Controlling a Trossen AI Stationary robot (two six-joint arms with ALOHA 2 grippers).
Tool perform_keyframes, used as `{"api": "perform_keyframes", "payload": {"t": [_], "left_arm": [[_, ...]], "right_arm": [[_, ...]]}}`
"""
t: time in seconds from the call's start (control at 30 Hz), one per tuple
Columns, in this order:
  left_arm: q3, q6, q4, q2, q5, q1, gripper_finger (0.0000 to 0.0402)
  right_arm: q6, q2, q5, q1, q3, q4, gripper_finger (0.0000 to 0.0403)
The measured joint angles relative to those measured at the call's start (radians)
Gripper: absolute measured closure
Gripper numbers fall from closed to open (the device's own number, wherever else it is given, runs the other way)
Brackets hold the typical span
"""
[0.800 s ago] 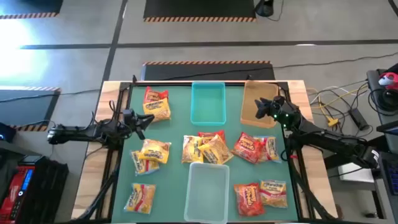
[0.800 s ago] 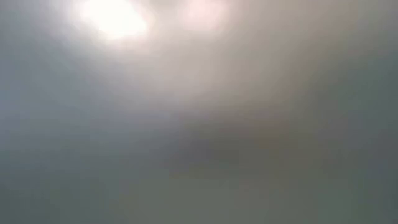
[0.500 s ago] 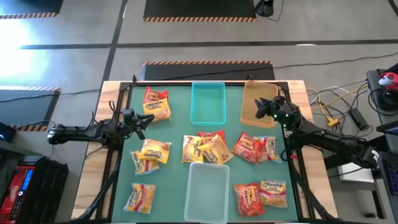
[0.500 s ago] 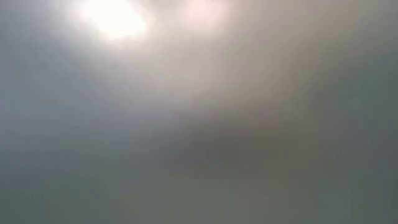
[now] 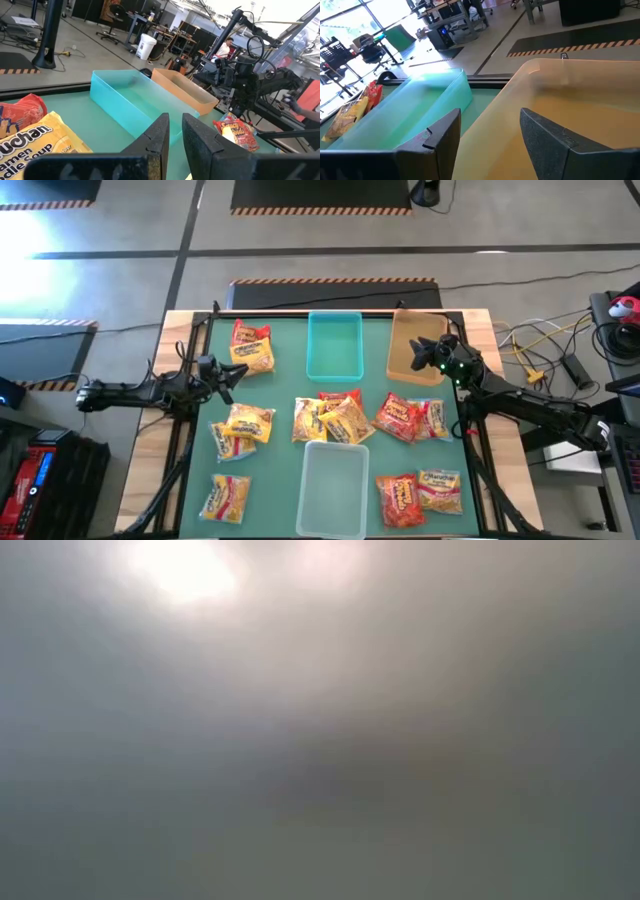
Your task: Sort Maruchan noodles
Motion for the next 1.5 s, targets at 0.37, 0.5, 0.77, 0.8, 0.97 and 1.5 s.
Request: {"api": "perform_keyframes", "payload": {"t": [0.37,0.5,0.77,0.8,0.97,1.5], "left_arm": [[0.000,0.000,0.000,0.000,0.000,0.000,0.0366],[0.000,0.000,0.000,0.000,0.000,0.000,0.0366],[0.000,0.000,0.000,0.000,0.000,0.000,0.0366],[0.000,0.000,0.000,0.000,0.000,0.000,0.0366],[0.000,0.000,0.000,0.000,0.000,0.000,0.0366],[0.000,0.000,0.000,0.000,0.000,0.000,0.0366]], "right_arm": [[0.000,0.000,0.000,0.000,0.000,0.000,0.0211],[0.000,0.000,0.000,0.000,0.000,0.000,0.0211],[0.000,0.000,0.000,0.000,0.000,0.000,0.0211],[0.000,0.000,0.000,0.000,0.000,0.000,0.0211],[0.000,0.000,0.000,0.000,0.000,0.000,0.0211],[-0.008,0.114,0.004,0.000,0.000,0.010,0.0211]]}}
